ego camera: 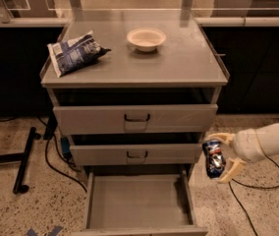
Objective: Pick pepsi can from bottom drawer and place on counter
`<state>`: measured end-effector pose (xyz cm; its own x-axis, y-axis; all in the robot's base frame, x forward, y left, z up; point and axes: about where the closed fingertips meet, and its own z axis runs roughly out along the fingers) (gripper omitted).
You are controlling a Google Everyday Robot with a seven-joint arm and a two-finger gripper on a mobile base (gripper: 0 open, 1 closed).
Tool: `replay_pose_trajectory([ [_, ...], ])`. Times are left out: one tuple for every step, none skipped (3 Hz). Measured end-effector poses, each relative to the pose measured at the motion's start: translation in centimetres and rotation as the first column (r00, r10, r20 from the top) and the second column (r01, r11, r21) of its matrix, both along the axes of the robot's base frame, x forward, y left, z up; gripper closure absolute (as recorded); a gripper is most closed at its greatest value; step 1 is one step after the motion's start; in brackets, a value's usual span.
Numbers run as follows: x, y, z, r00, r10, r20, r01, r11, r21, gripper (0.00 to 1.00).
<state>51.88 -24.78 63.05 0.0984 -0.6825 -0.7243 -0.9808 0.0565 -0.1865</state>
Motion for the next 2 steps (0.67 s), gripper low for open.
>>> replay_pose_trajectory([
  [-0.7,1.0,10.2,0.9916,-0.007,0.129,0.016,0.998,-0.065,1.00],
  [1.0,3.2,21.0,0.9739,-0.013,0.226,0.053,0.984,-0.169,1.00],
])
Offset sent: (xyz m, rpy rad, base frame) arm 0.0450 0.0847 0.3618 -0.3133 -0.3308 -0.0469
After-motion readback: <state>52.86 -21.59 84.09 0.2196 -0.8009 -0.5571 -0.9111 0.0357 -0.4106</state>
